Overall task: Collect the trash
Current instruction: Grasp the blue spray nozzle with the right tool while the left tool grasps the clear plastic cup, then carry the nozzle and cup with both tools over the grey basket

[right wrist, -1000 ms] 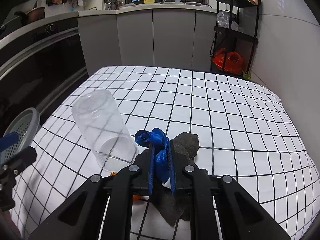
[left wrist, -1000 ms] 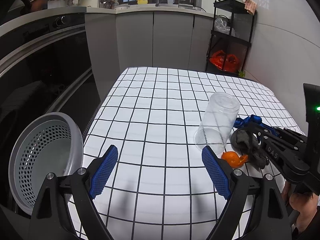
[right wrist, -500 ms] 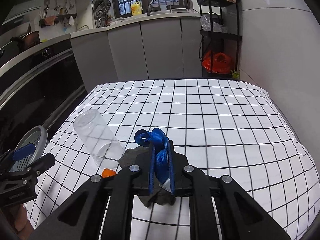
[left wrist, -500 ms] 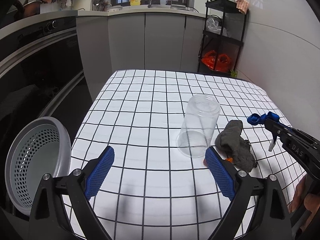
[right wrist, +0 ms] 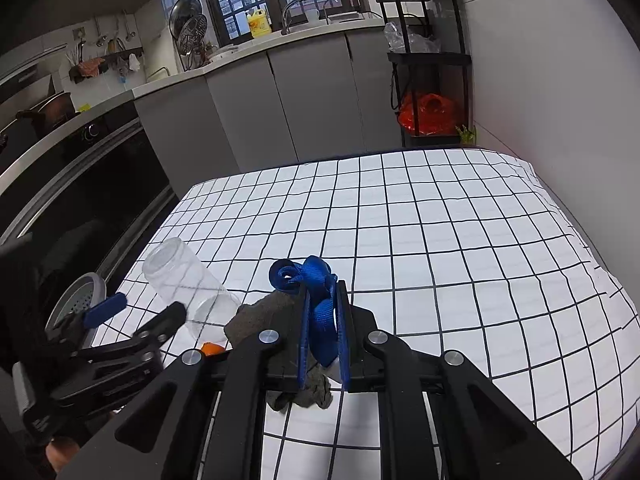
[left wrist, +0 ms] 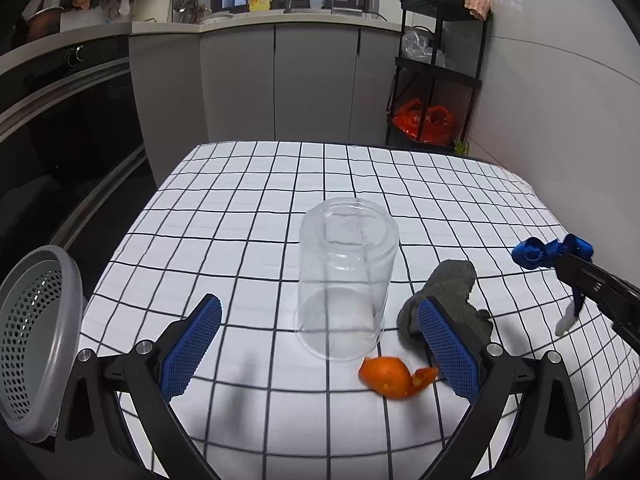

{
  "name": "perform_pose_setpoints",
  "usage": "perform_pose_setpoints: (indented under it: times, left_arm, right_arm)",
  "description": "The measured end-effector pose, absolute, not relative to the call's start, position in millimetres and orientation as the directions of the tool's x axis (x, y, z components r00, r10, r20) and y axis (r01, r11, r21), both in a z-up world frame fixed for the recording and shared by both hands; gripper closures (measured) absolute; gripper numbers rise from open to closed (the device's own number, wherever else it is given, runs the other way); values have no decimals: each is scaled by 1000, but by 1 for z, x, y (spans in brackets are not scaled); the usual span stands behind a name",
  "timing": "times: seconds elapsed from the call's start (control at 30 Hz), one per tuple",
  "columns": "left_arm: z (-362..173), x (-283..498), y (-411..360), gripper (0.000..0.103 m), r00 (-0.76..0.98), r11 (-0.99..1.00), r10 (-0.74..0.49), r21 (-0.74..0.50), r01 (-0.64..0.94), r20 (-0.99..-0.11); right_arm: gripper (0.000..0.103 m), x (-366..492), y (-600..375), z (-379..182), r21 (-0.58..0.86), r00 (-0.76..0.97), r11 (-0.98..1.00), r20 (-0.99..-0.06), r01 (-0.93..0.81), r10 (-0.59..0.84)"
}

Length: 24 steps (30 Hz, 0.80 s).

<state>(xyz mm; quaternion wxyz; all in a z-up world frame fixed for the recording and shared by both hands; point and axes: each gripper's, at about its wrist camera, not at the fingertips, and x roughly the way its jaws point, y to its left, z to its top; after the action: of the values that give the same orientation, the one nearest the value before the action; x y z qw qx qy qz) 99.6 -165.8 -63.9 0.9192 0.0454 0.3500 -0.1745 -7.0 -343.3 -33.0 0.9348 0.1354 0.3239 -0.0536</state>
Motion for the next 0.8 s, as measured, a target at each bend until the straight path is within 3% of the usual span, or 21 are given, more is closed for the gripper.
perform_pose_setpoints:
  times: [0.37,0.47,0.53,0.57,0.8]
  left_arm:
    - [-82,126,-185,8,685,953,-244,-38,301,-687]
    - [-81,129,-187,22,680,950,-250,-41,308,-689]
    - [-83,130,-189,43,668,946,-256,-41,320,-699]
    - [-84,131,-189,48,655,943,-265,-50,328,-707]
    - [-75,122,-179,49,651,941,-290,-87,326,-701]
  right_arm:
    - [91,-1,-344,-33,245,786,956,-618,161,26]
    - [91,0,-343,-33,247,784,956,-620,158,31]
    - [91,0,-342,-34,244,782,957,-622,157,30]
    - [91,1,-342,-35,243,781,958,-624,156,31]
    - [91,3,-342,-36,236,777,959,-628,157,27]
